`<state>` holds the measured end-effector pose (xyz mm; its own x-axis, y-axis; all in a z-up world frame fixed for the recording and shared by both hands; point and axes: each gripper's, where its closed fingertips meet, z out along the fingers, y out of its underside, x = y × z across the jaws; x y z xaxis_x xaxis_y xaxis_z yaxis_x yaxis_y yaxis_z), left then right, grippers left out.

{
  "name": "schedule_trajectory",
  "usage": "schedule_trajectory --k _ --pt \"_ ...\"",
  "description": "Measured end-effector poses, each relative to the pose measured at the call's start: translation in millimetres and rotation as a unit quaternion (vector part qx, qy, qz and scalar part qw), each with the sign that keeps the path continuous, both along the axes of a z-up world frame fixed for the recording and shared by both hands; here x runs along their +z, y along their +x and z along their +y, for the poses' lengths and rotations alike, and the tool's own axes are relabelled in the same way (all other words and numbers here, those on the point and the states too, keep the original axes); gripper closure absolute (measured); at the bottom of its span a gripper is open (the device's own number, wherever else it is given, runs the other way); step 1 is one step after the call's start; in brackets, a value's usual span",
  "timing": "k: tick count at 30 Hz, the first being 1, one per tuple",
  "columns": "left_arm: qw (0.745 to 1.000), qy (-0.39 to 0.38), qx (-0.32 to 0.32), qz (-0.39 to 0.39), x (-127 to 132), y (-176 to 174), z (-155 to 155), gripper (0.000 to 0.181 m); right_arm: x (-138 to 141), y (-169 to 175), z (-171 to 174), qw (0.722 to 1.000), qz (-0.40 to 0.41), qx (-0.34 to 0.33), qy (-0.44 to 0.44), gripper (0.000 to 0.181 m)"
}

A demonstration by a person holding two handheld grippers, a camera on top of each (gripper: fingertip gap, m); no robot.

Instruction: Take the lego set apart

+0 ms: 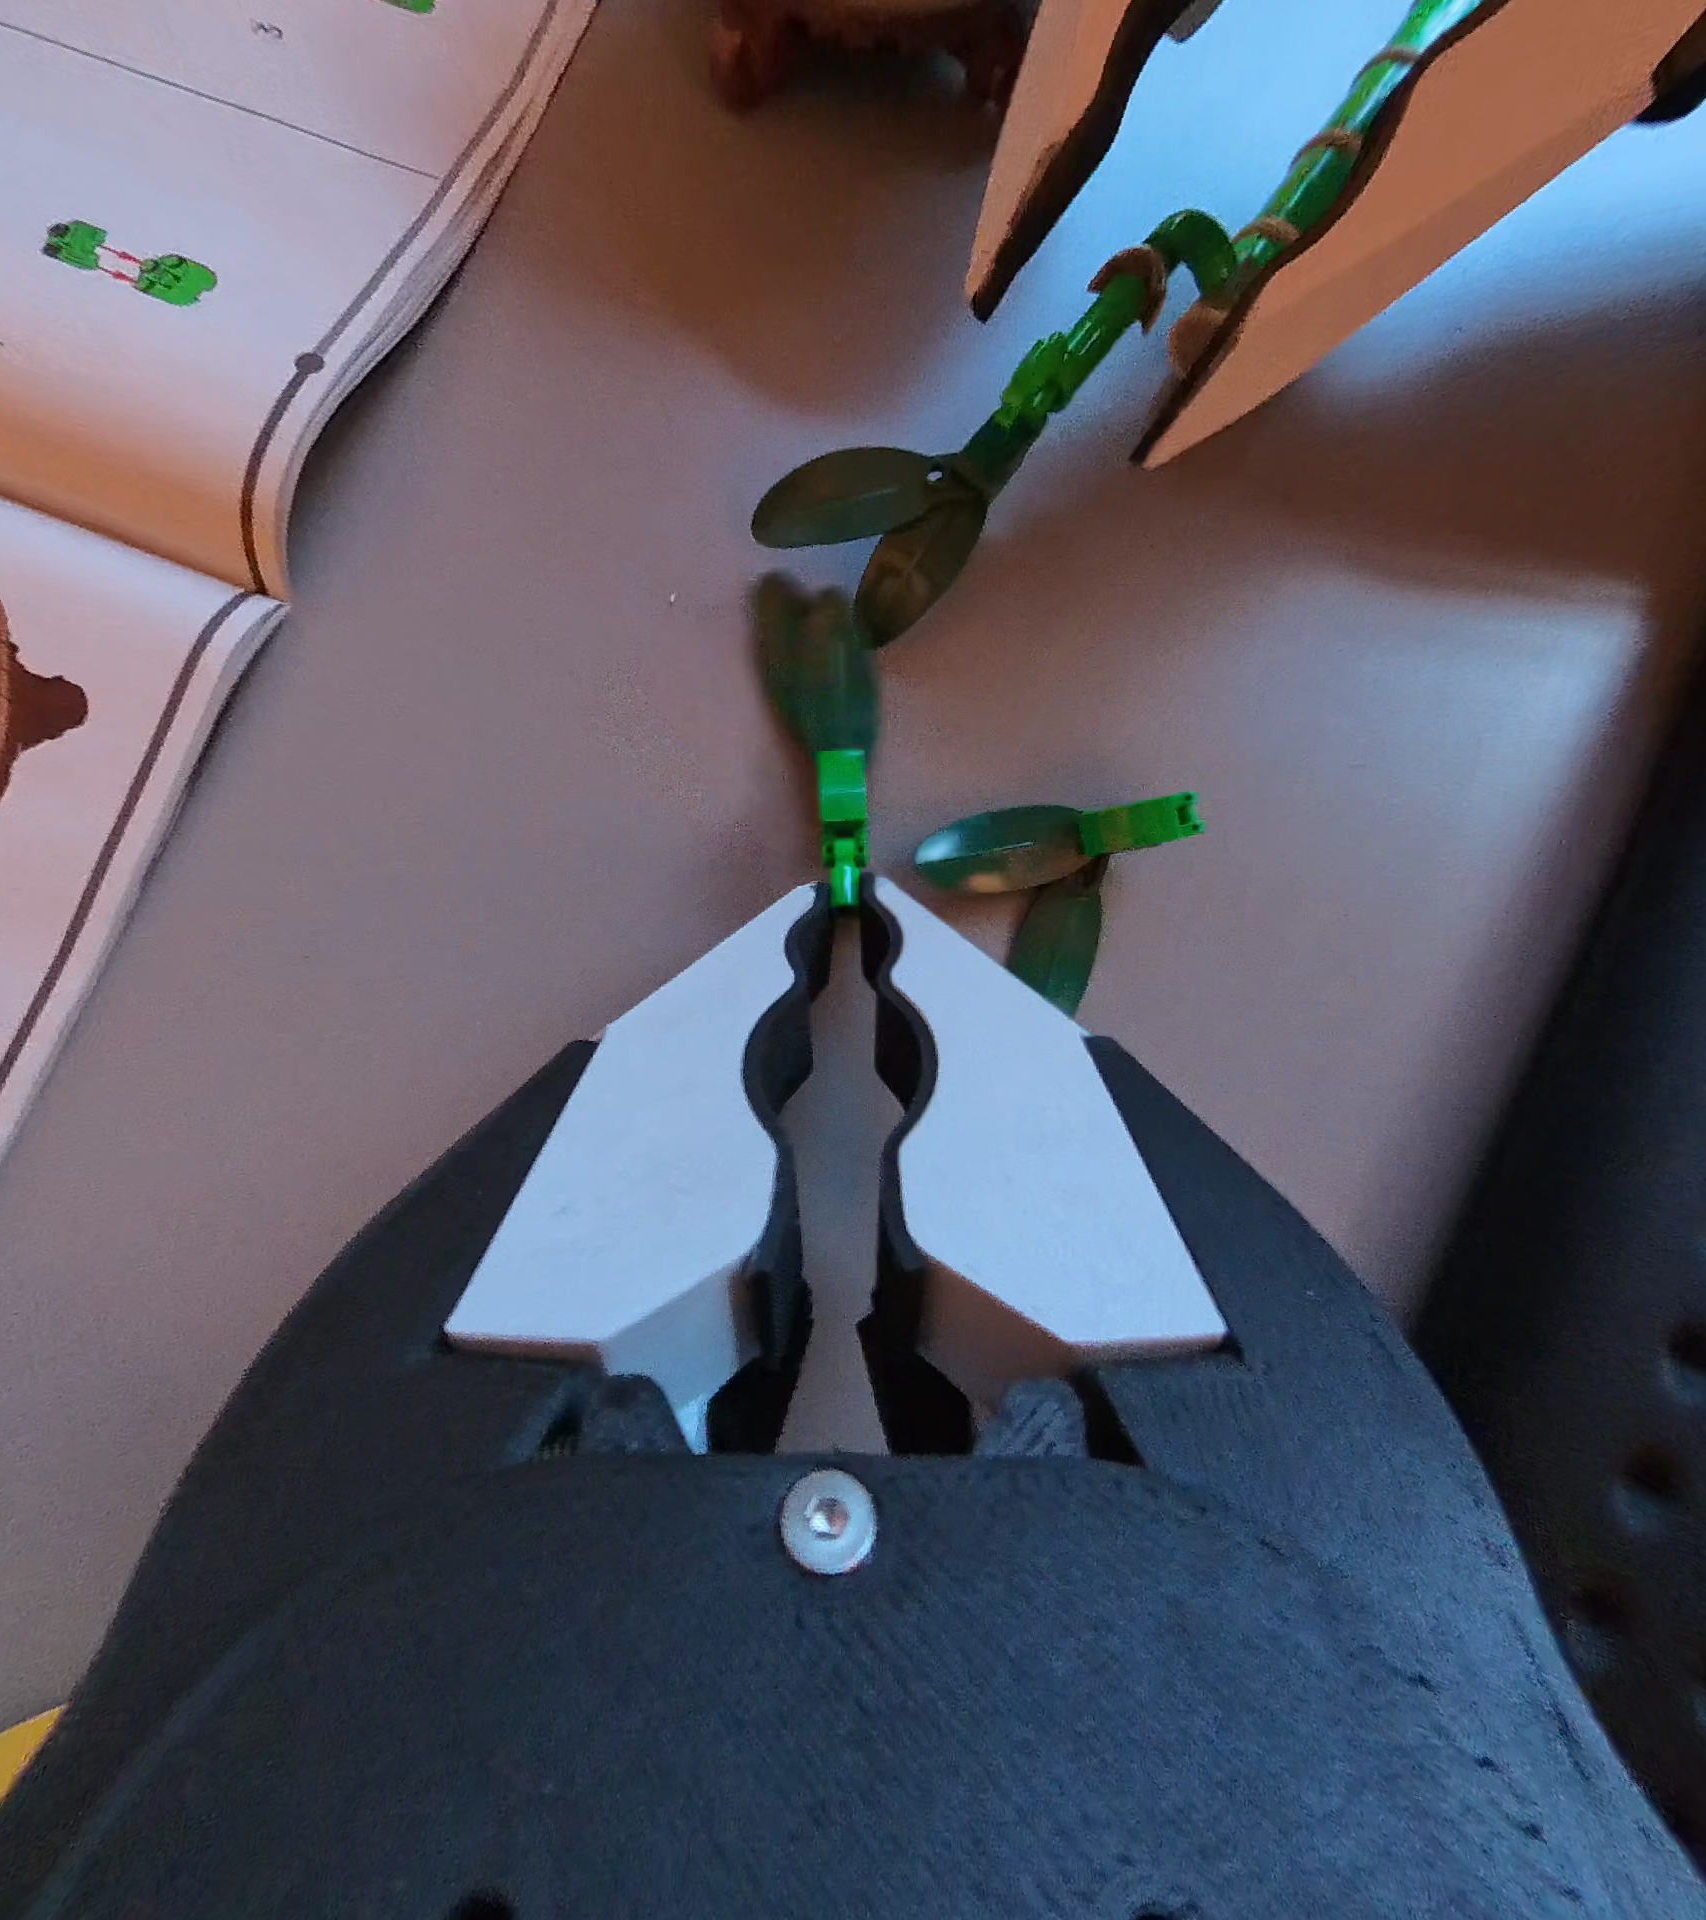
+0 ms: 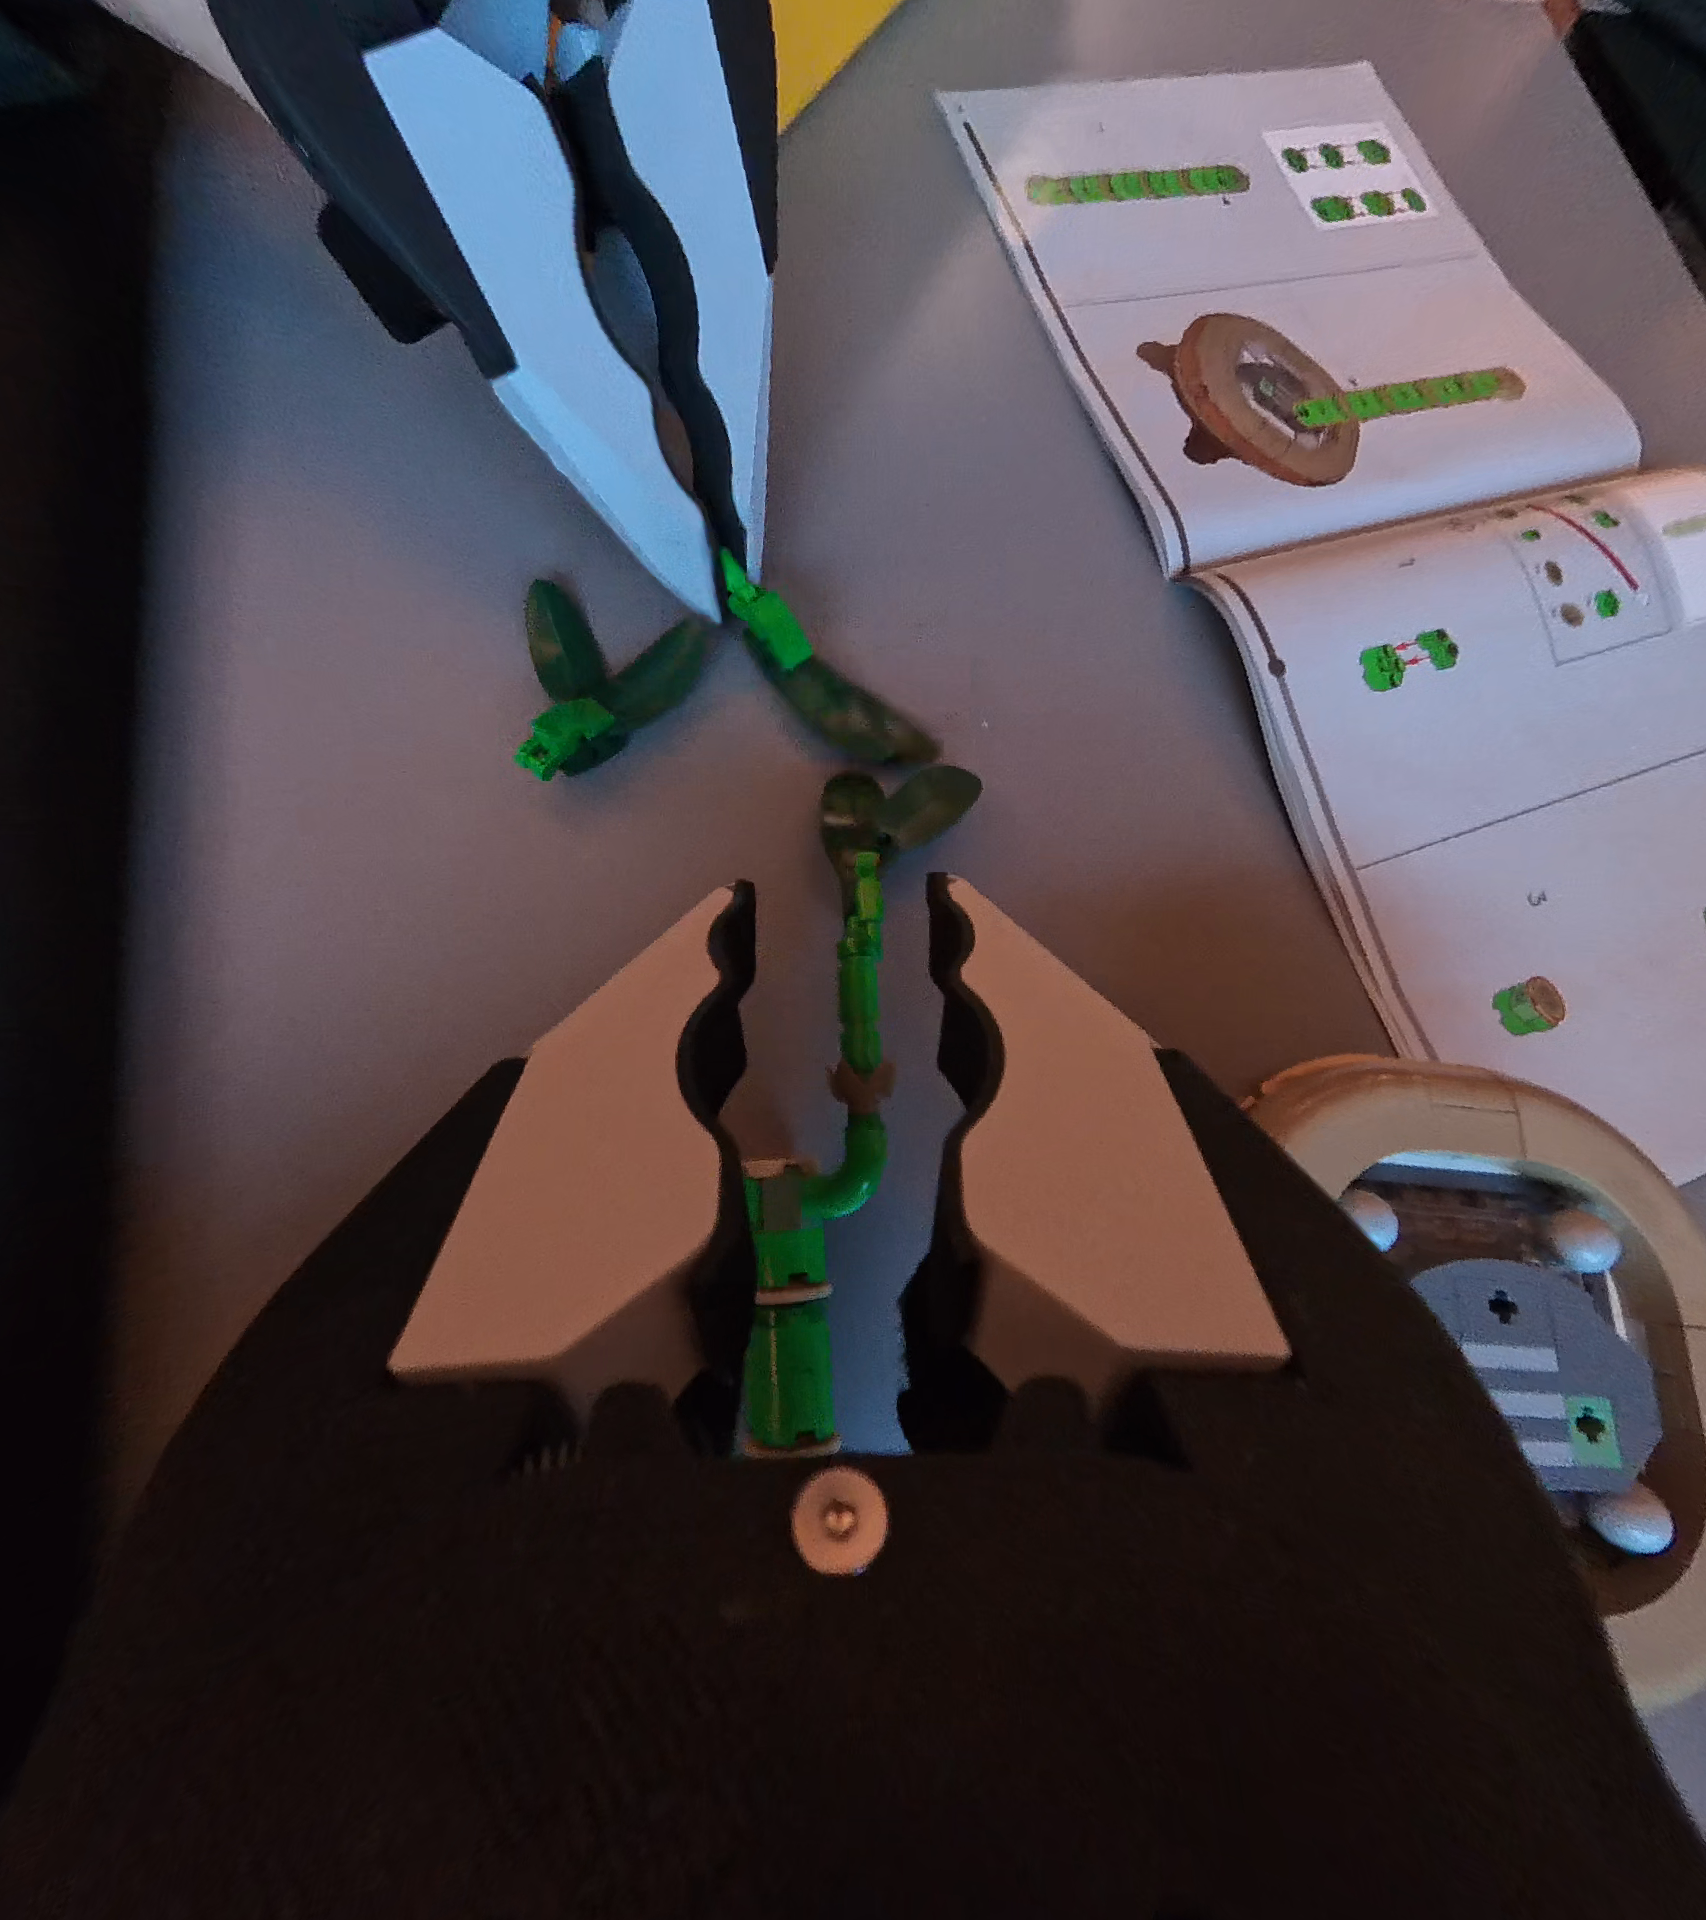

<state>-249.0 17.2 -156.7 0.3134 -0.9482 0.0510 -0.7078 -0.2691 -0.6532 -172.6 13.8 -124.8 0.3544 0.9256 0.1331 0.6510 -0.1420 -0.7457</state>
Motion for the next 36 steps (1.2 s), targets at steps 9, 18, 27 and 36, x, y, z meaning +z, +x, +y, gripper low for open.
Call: schedule_trajectory --k 9,18,27,36 --pt "0.999 0.014 0.034 -0.018 9.2 -6.2 12.2 0.152 -18.0 10.9 -0.1 0.998 -0.036 -0.016 -0.045 0.174" --pt "0.949 -0.05 -0.015 -0.312 106.4 29.5 -18.5 0.137 80.0 -16.8 -12.5 0.939 0.303 0.014 -0.165 0.175" --pt "0.919 -0.088 -0.053 -0.379 127.1 45.1 -34.2 0.171 90.4 -42.7 -26.7 0.925 0.333 0.063 -0.17 0.175" --pt "0.908 -0.104 -0.024 -0.405 132.6 36.9 -23.8 0.175 85.6 -40.9 -22.3 0.932 0.321 0.054 -0.159 0.173"
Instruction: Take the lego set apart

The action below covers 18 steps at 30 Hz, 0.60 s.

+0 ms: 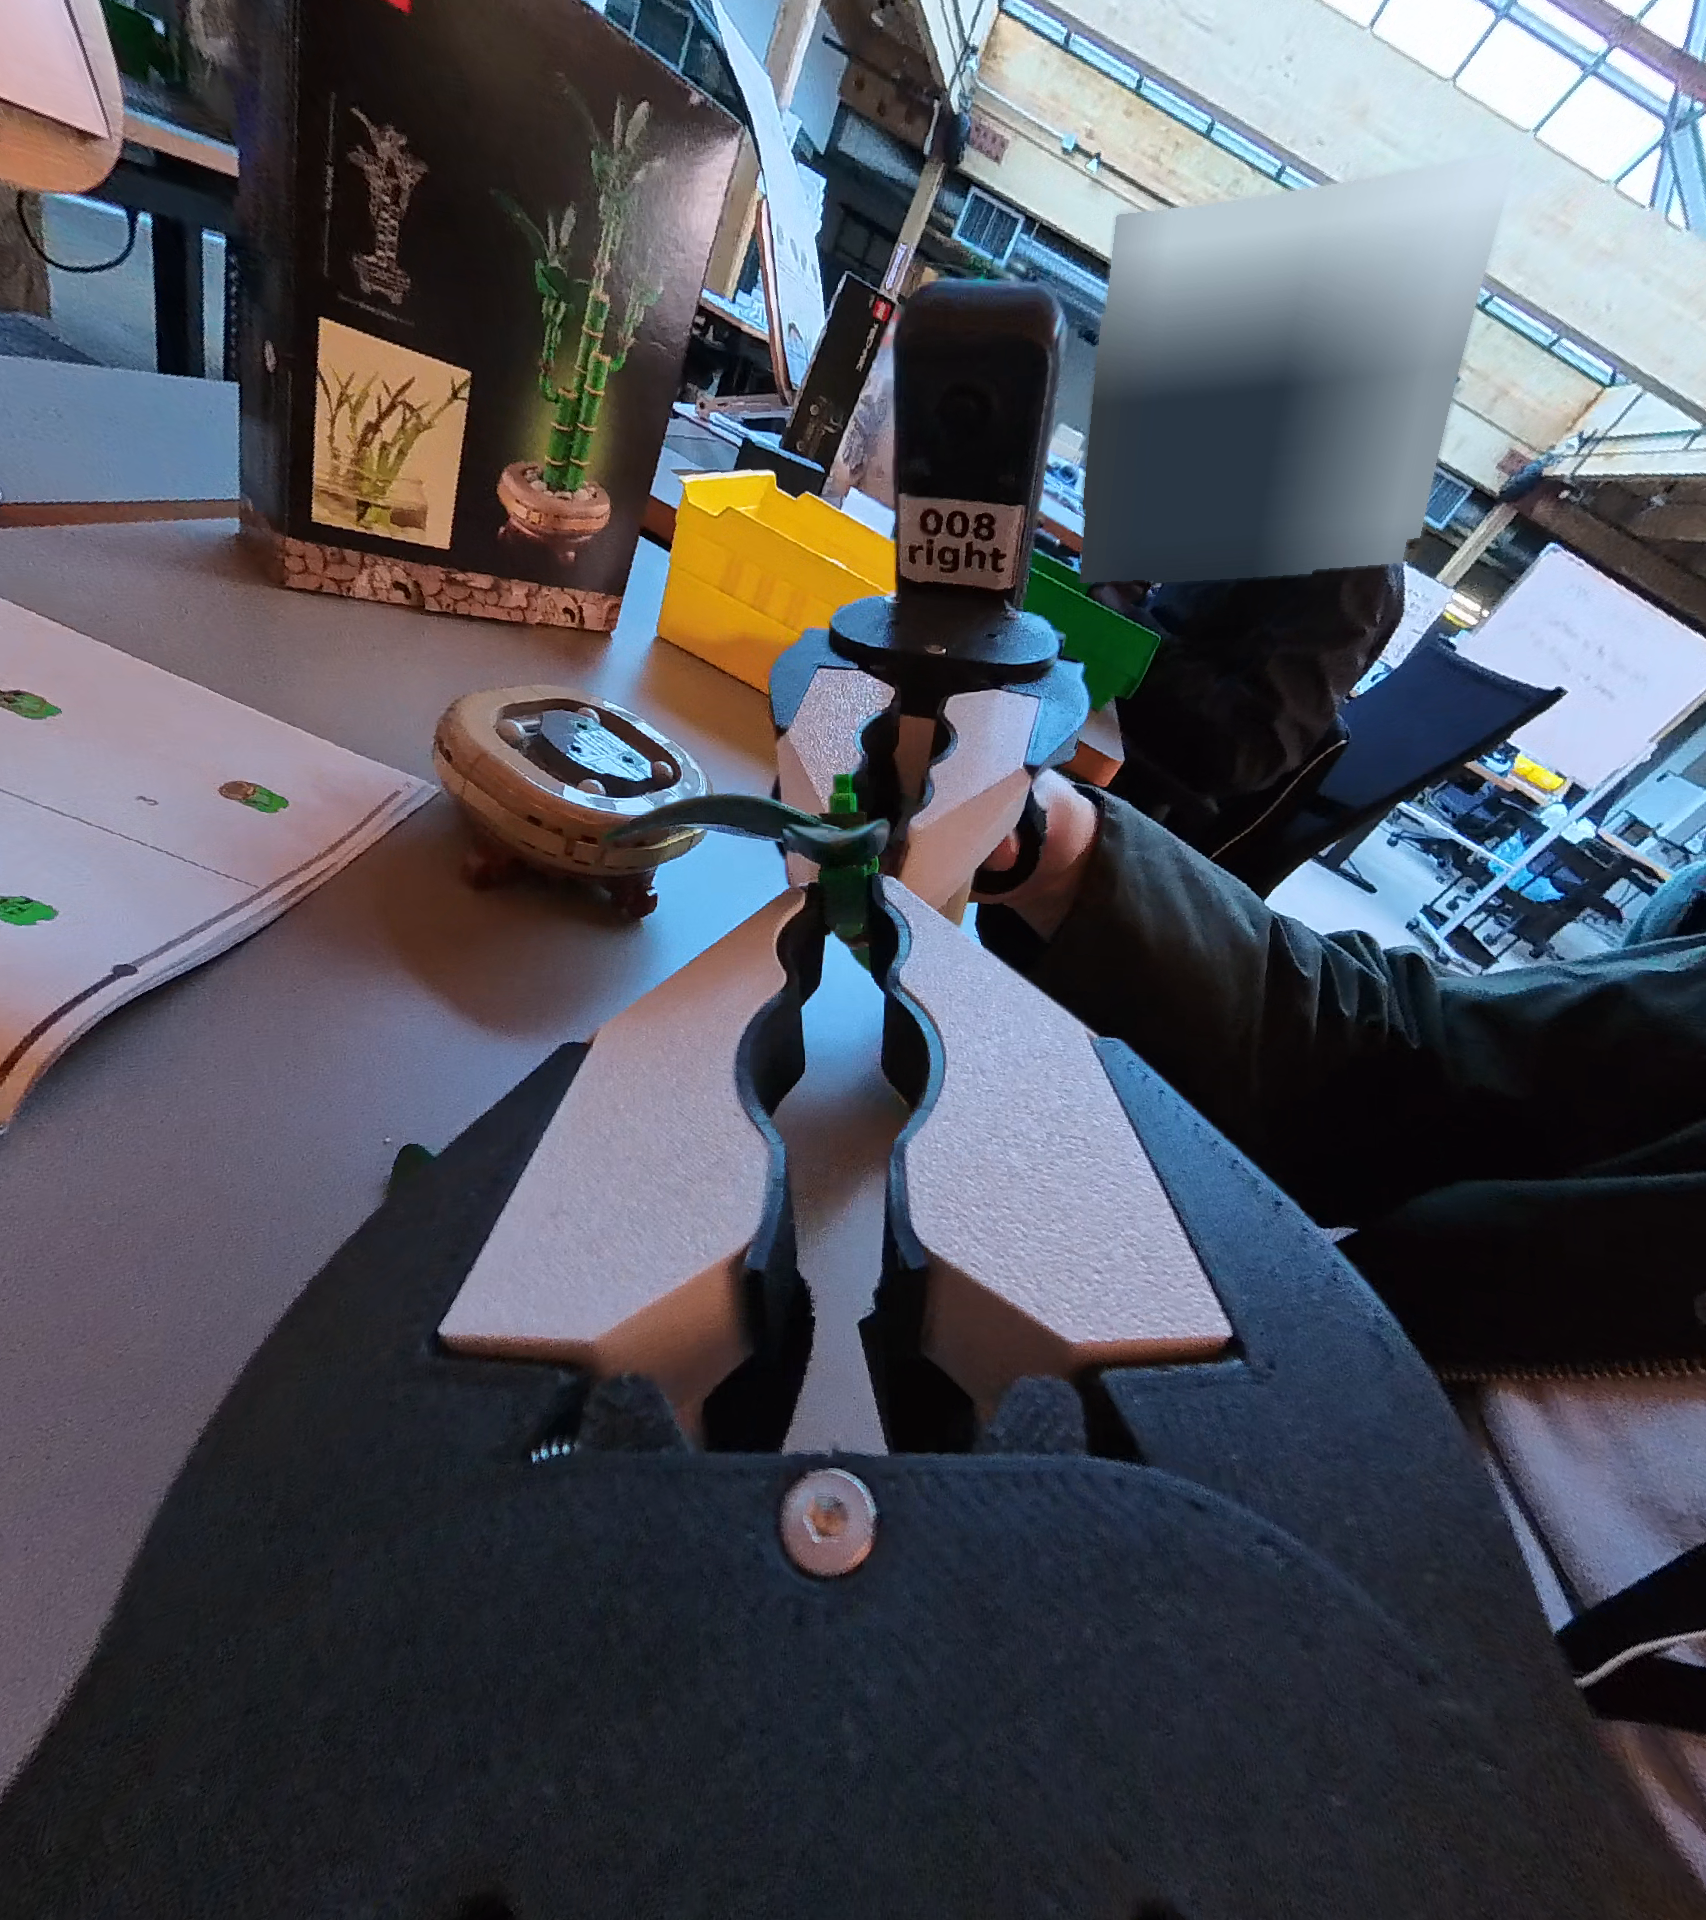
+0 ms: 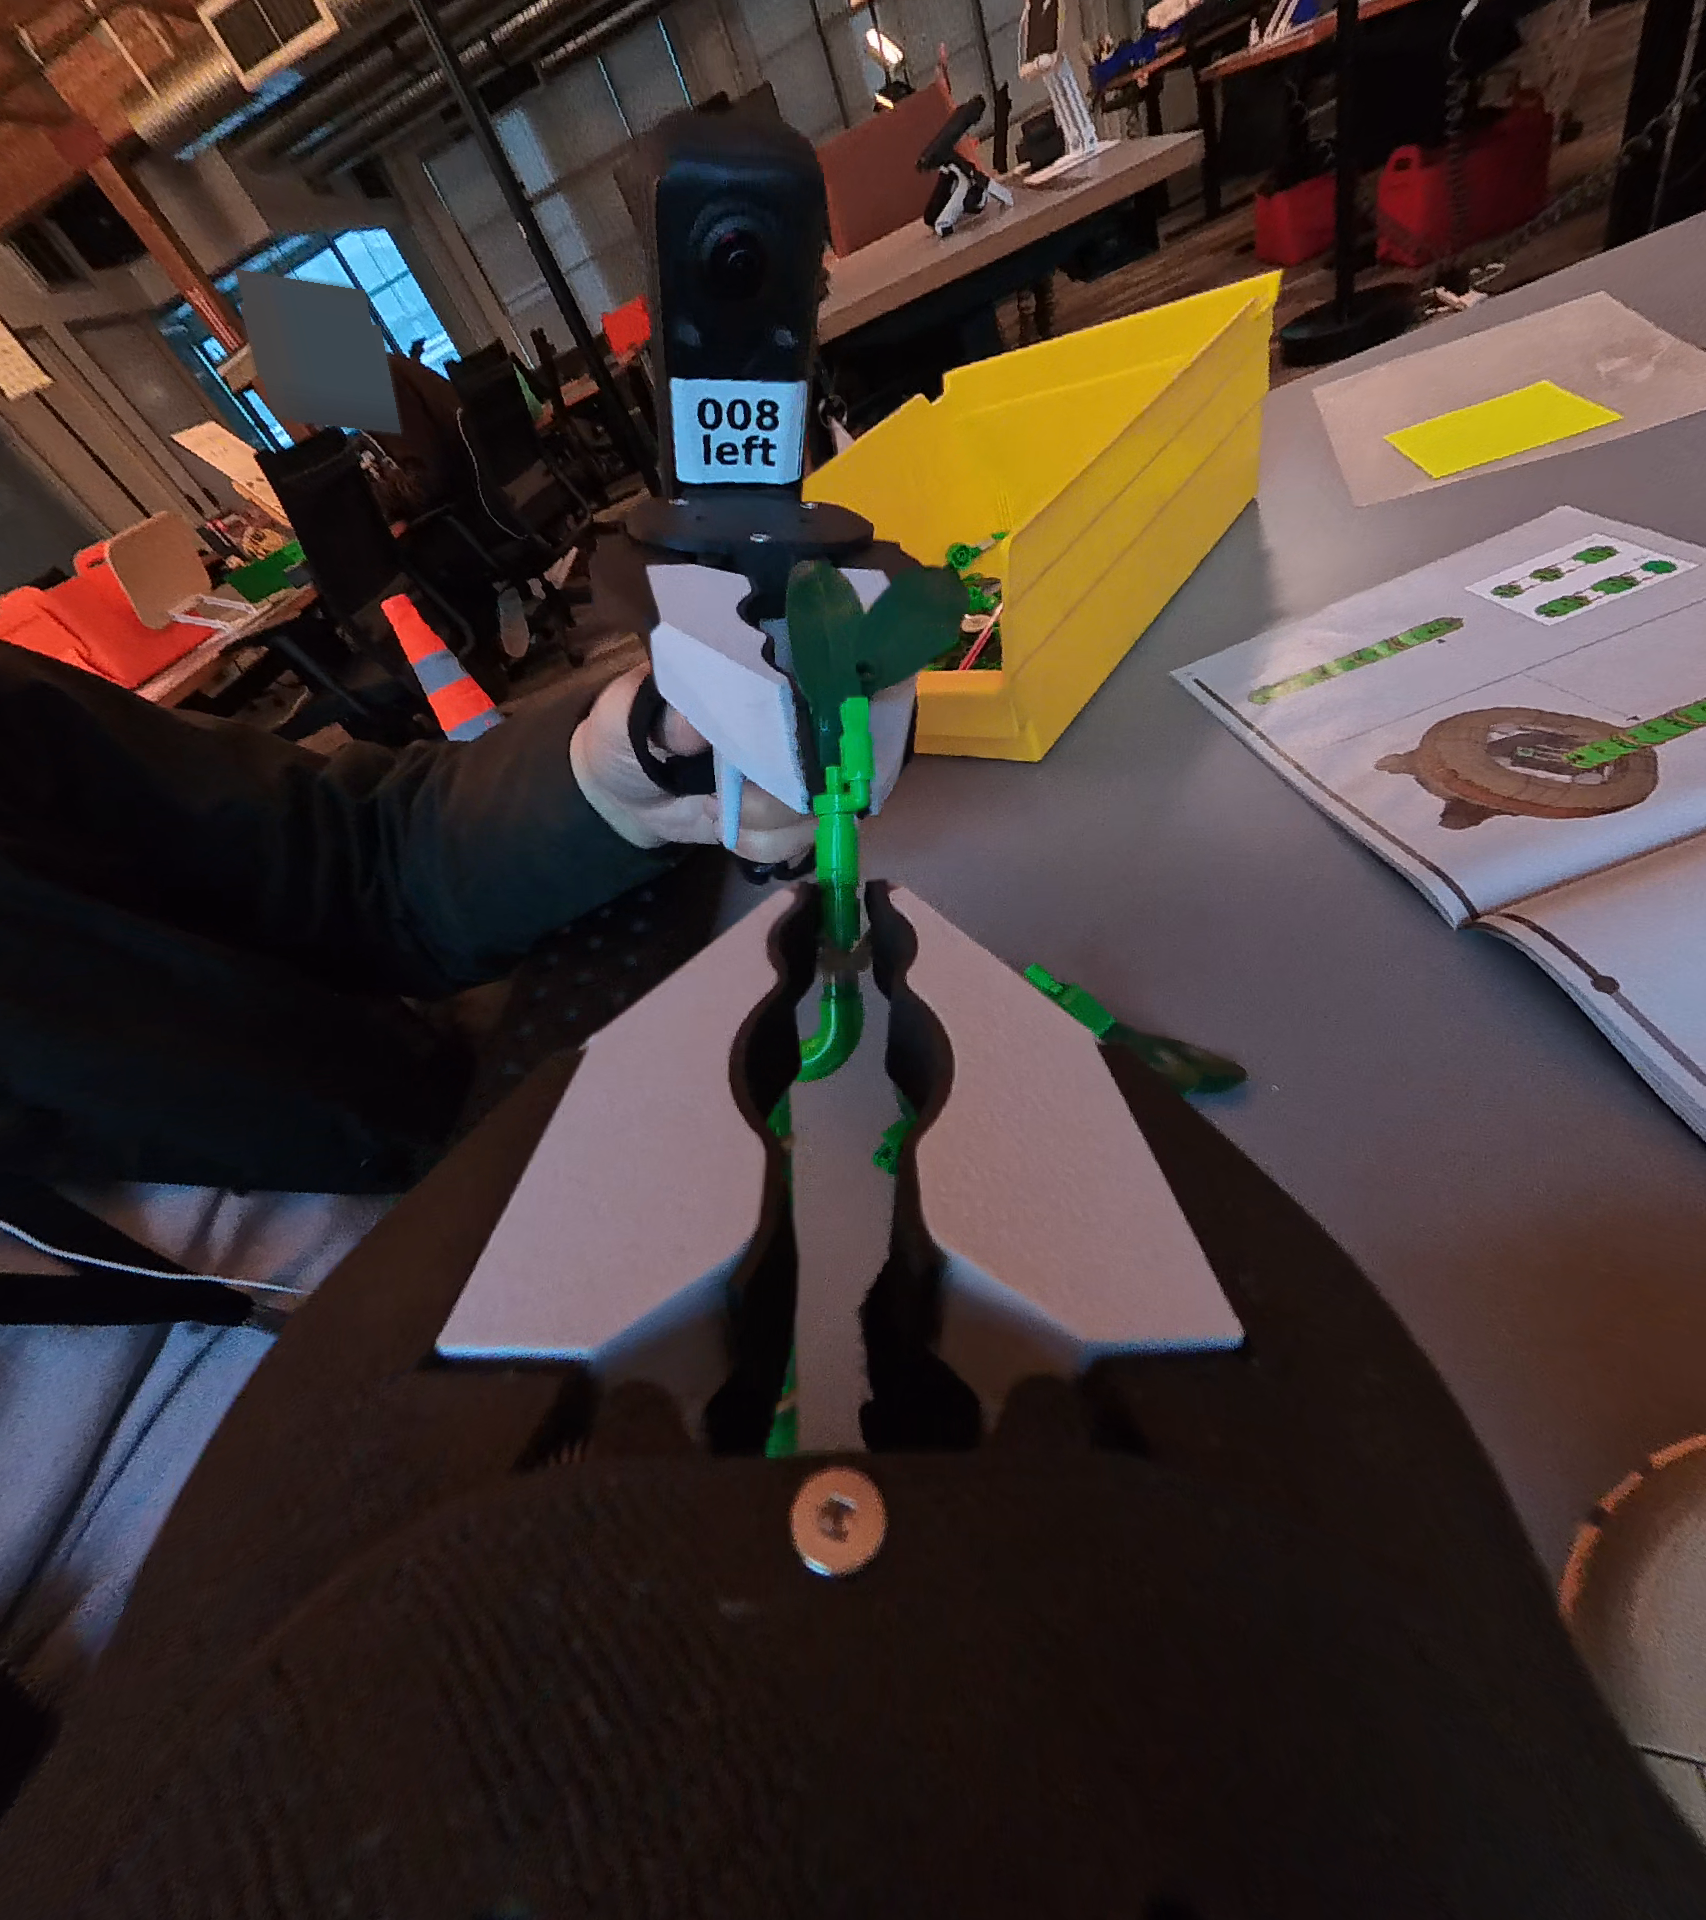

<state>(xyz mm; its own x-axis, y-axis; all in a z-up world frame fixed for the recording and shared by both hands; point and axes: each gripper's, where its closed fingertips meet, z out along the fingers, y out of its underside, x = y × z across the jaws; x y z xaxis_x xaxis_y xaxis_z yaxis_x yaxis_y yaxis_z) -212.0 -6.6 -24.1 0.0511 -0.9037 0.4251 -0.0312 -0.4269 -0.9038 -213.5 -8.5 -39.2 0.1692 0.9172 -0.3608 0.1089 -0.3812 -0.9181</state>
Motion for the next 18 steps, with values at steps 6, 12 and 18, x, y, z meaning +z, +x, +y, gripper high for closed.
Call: schedule_trajectory --k 6,12,18 --pt "1.0 -0.011 -0.007 -0.011 1.3 2.1 -1.6 0.175 4.9 -1.1 0.3 1.0 0.007 -0.008 0.005 0.173" --pt "1.0 -0.007 -0.002 -0.009 2.0 -0.1 0.0 0.176 5.8 -3.7 2.2 1.0 0.025 -0.009 -0.008 0.173" --pt "1.0 -0.003 -0.006 0.01 -0.6 -2.4 0.2 0.176 3.3 -5.2 0.6 1.0 0.009 -0.007 -0.002 0.174"
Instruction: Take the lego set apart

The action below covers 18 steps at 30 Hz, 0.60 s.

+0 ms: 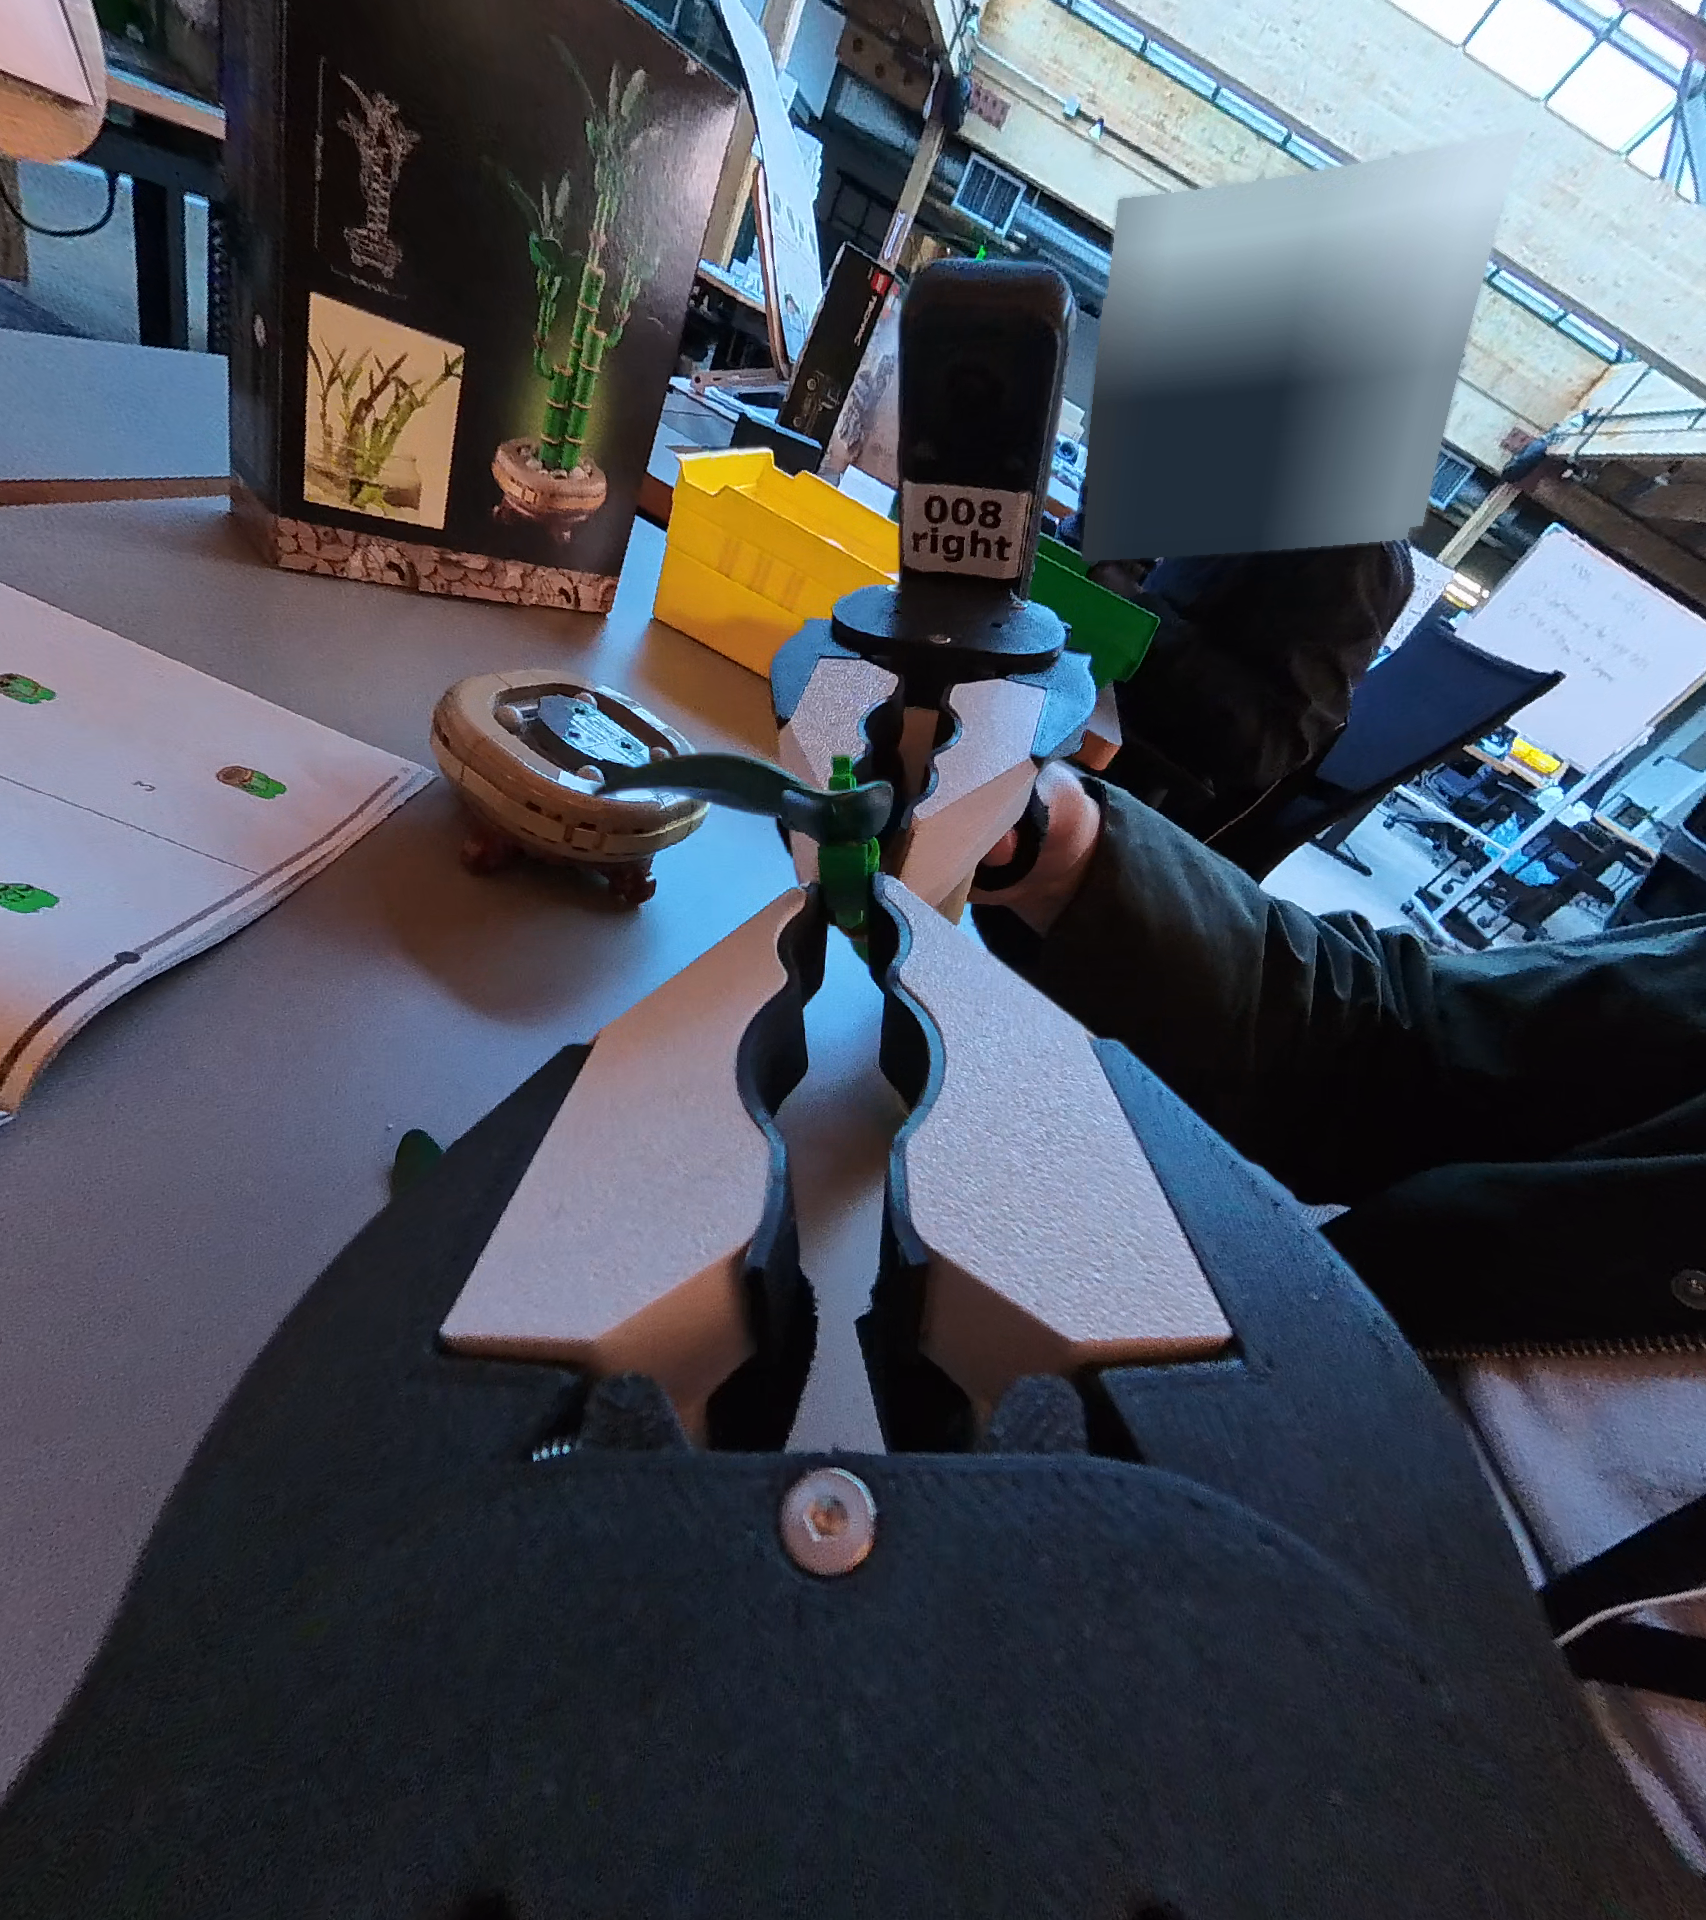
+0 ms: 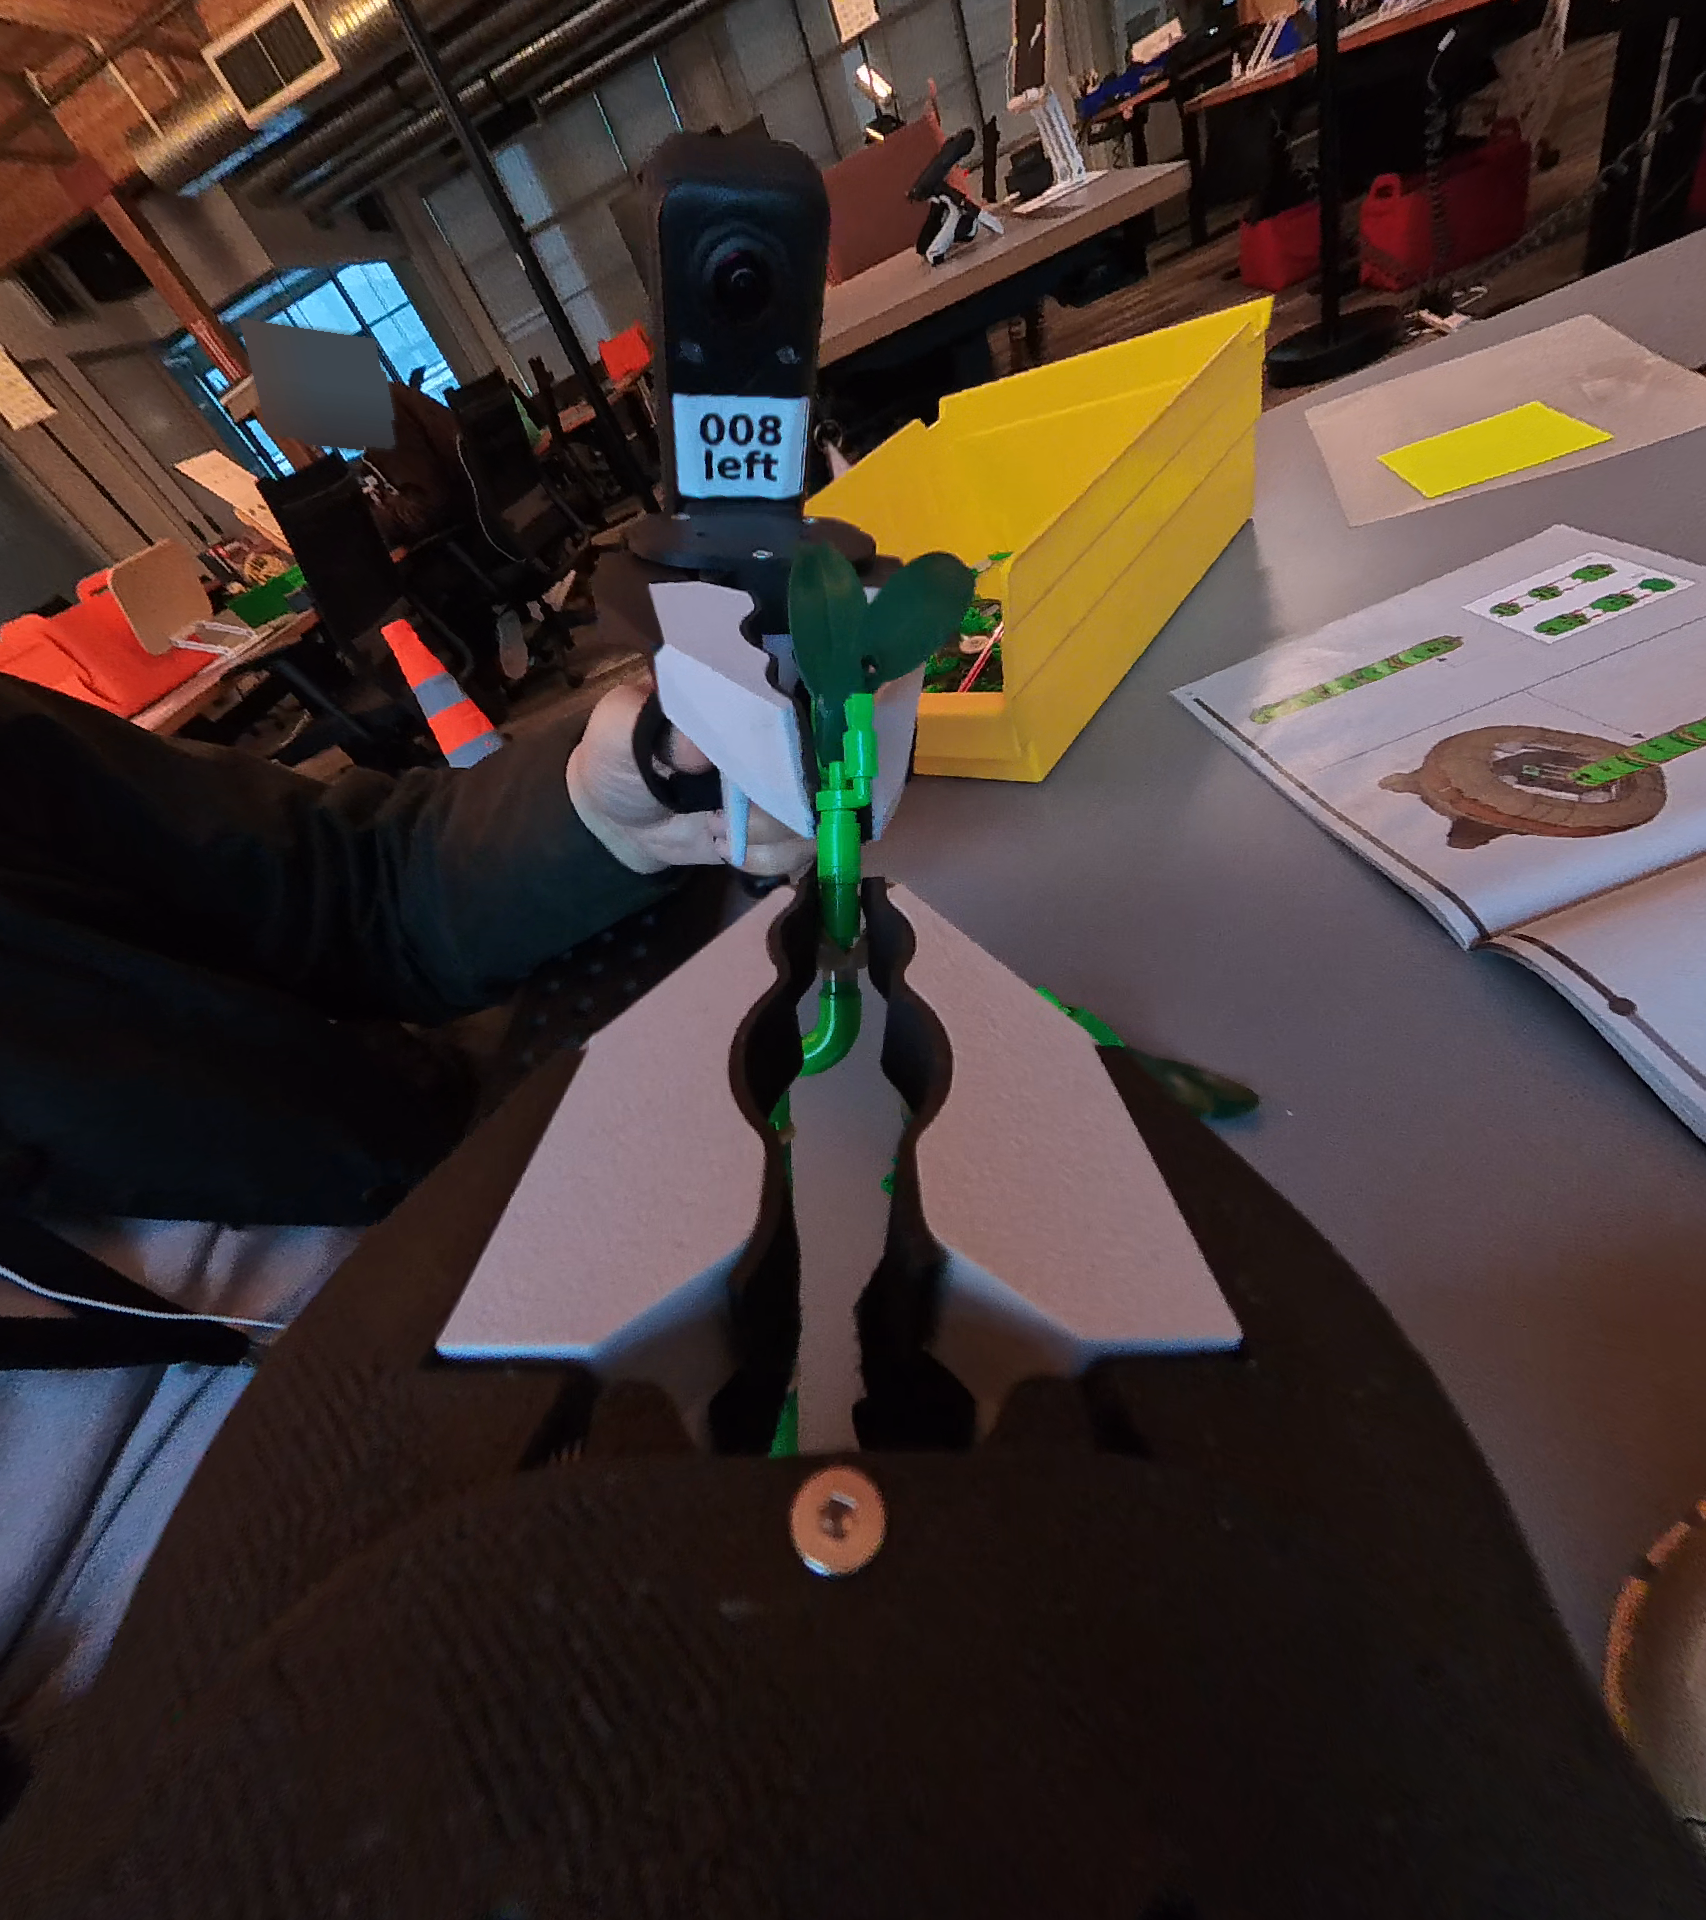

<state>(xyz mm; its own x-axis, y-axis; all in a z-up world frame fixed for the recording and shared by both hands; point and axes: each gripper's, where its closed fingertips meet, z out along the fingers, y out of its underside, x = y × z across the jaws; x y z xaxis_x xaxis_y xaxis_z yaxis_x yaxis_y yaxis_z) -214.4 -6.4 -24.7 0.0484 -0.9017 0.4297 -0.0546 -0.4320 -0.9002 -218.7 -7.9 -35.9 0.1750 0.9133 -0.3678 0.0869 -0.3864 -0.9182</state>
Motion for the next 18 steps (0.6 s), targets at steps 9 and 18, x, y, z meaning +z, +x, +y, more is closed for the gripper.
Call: schedule_trajectory --k 9,18 --pt "1.0 -0.011 0.001 -0.003 2.7 0.2 0.8 0.177 0.4 0.4 -1.7 1.0 0.0 0.001 -0.014 0.173" --pt "1.0 -0.015 0.016 -0.011 4.5 -1.8 3.6 0.177 0.3 -2.1 -1.8 1.0 0.003 -0.001 -0.028 0.172"
